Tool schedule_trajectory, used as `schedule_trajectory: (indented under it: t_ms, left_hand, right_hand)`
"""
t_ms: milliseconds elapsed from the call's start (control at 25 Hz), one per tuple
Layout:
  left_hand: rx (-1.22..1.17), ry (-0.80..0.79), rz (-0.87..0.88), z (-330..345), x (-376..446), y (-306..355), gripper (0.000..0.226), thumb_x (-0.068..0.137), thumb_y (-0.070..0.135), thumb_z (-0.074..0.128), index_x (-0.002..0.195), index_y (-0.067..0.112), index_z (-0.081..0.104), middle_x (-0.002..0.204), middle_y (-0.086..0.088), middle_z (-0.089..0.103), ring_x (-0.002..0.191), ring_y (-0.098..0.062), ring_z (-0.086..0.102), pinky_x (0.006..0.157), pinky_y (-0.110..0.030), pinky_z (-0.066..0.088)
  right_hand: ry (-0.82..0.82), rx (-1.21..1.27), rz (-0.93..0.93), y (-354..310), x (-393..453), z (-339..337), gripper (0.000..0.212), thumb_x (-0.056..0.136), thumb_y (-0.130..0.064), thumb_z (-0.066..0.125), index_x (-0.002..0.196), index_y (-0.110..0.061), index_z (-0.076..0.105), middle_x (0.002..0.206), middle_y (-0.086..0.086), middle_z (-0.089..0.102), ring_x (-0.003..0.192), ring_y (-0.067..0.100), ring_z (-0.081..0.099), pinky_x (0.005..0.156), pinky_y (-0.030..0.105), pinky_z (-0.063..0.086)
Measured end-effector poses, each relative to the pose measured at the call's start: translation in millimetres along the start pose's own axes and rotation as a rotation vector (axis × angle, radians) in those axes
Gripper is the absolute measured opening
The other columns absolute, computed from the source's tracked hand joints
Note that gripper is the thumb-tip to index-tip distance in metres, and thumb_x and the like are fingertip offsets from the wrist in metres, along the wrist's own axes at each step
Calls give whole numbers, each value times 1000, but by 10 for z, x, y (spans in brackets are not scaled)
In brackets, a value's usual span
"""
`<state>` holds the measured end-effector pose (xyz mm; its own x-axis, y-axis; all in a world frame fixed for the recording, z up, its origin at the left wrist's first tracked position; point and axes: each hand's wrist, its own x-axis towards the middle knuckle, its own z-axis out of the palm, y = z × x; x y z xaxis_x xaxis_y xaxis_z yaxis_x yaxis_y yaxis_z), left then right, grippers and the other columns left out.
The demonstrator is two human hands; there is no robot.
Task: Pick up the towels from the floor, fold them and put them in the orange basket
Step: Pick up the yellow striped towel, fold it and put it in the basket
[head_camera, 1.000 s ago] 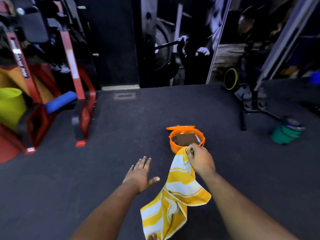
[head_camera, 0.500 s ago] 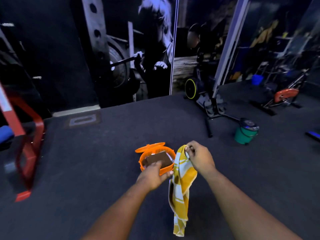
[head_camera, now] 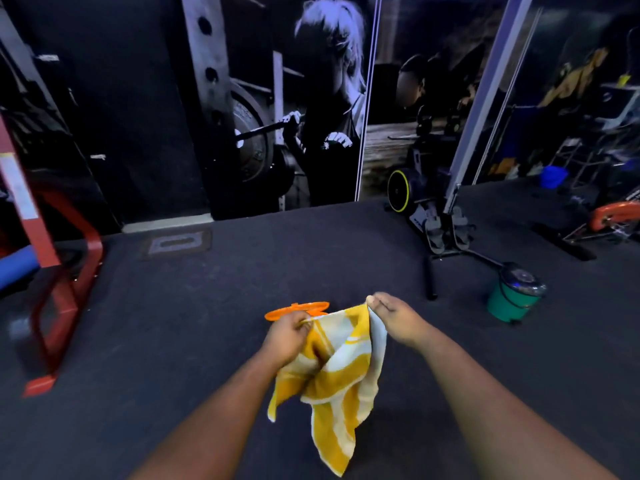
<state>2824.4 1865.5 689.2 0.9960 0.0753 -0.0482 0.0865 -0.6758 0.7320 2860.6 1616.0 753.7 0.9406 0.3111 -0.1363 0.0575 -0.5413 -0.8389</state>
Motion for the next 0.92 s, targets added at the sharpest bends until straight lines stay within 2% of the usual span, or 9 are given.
schedule_trajectory:
  t_ms: [80, 240, 320, 480, 560, 640, 760, 840, 920]
  left_hand:
    - [-55, 62, 2, -71, 156, 122, 15, 101, 20, 60, 87, 19, 65, 85, -2, 68, 80, -16, 61, 77, -39, 51]
    - [-19, 121, 113, -139, 319, 610, 28, 98, 28, 65, 71, 27, 59, 67, 9, 58, 64, -3, 54, 64, -31, 41]
    - [49, 133, 132, -266, 354, 768, 19, 95, 36, 67, 77, 29, 66, 73, 9, 66, 72, -8, 62, 67, -30, 46]
    - [539, 181, 118, -850, 361, 650, 29, 88, 55, 67, 99, 29, 72, 98, 3, 75, 95, -19, 69, 78, -34, 53]
    - [542, 208, 97, -1045, 338, 533, 32, 86, 60, 66, 91, 29, 70, 95, 3, 75, 93, -20, 69, 73, -33, 51]
    - [486, 213, 101, -1053, 327, 491, 42, 87, 67, 60, 74, 28, 62, 82, 1, 71, 85, -22, 68, 63, -33, 45]
    - [404, 262, 71, -1047, 313, 529, 52, 89, 73, 52, 67, 27, 57, 70, 3, 65, 79, -24, 67, 60, -33, 45]
    - [426, 325, 42, -1158, 330, 519, 52, 88, 75, 51, 76, 26, 65, 75, 3, 69, 83, -25, 68, 65, -34, 52]
    - [498, 361, 2, -1239, 314, 430, 55, 87, 76, 51, 89, 26, 72, 85, 1, 73, 88, -25, 68, 71, -35, 56]
  right_hand:
    - [-29, -103, 50, 152, 140, -173, 52, 100, -58, 48, 86, -12, 64, 88, -2, 67, 87, 15, 62, 81, 30, 48]
    - [-147, -393, -173, 17, 347, -2, 62, 69, -84, 62, 97, -29, 56, 101, -8, 62, 96, 16, 60, 82, 36, 51]
    - [-116, -576, -178, -60, 419, 194, 47, 80, -68, 60, 101, -26, 57, 106, -1, 67, 101, 25, 63, 79, 37, 52]
    - [128, -774, -70, 78, 510, 94, 20, 95, -38, 48, 105, -23, 57, 109, 6, 69, 104, 33, 65, 71, 36, 45]
    - [185, -665, -27, 98, 586, -19, 17, 96, -32, 45, 101, -23, 60, 103, 6, 69, 100, 33, 65, 70, 35, 44]
    - [216, -326, -50, -13, 626, 36, 22, 97, -34, 45, 84, -20, 57, 85, 3, 67, 90, 33, 63, 68, 36, 44]
    - [222, -35, -174, -130, 532, 313, 47, 91, -68, 53, 76, -24, 48, 66, -5, 62, 73, 22, 61, 64, 37, 42]
    - [52, -335, -252, -131, 455, 389, 55, 75, -82, 58, 91, -31, 50, 73, -11, 62, 73, 17, 59, 60, 36, 41]
    - [-56, -754, -248, -64, 488, 364, 51, 81, -74, 59, 110, -33, 53, 95, -9, 64, 90, 21, 62, 66, 36, 44]
